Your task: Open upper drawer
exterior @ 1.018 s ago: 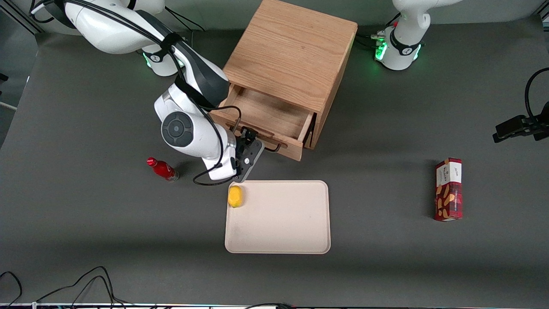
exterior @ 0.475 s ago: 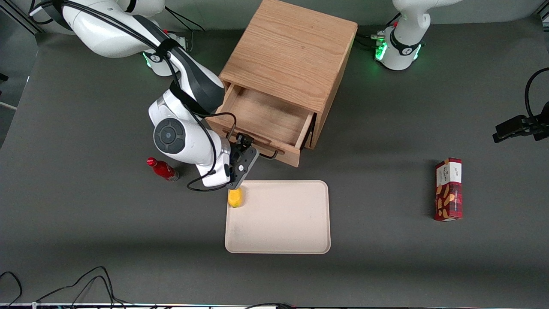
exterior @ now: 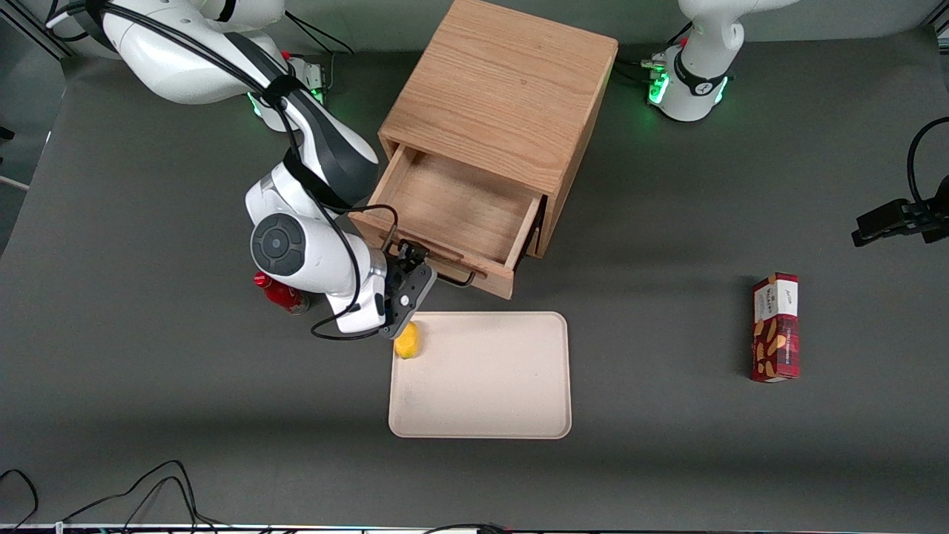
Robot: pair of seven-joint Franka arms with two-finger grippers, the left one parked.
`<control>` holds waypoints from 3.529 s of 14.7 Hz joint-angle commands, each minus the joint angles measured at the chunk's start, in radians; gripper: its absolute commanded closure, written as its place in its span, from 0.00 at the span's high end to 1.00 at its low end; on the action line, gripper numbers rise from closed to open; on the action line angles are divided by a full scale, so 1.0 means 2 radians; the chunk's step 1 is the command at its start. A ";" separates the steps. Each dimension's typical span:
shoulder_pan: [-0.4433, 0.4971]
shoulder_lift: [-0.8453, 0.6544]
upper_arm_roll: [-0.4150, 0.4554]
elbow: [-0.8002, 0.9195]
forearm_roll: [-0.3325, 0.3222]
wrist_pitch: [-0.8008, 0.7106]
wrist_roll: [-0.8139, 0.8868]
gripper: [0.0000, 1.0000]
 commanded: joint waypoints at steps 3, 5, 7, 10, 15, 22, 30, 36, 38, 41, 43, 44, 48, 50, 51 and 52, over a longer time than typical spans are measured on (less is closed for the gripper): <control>0.005 0.031 -0.001 0.049 -0.027 -0.020 -0.019 1.00; 0.008 0.044 -0.001 0.070 -0.028 -0.030 -0.024 1.00; 0.011 0.048 -0.001 0.075 -0.035 -0.033 -0.024 1.00; 0.012 0.060 -0.001 0.093 -0.041 -0.035 -0.037 1.00; 0.011 0.068 -0.002 0.108 -0.043 -0.041 -0.052 1.00; 0.011 0.077 -0.008 0.128 -0.054 -0.048 -0.064 1.00; 0.011 0.097 -0.016 0.166 -0.054 -0.060 -0.064 1.00; 0.011 0.104 -0.016 0.183 -0.054 -0.060 -0.064 1.00; 0.011 0.104 -0.020 0.185 -0.054 -0.060 -0.064 1.00; 0.011 0.104 -0.020 0.187 -0.054 -0.060 -0.064 1.00; 0.011 0.104 -0.020 0.194 -0.054 -0.060 -0.064 1.00; 0.011 0.104 -0.020 0.196 -0.054 -0.060 -0.063 1.00; 0.011 0.103 -0.022 0.202 -0.054 -0.062 -0.062 1.00; 0.011 0.097 -0.022 0.207 -0.054 -0.077 -0.058 1.00; 0.011 0.092 -0.022 0.208 -0.054 -0.088 -0.055 1.00; 0.011 0.087 -0.022 0.208 -0.054 -0.100 -0.054 1.00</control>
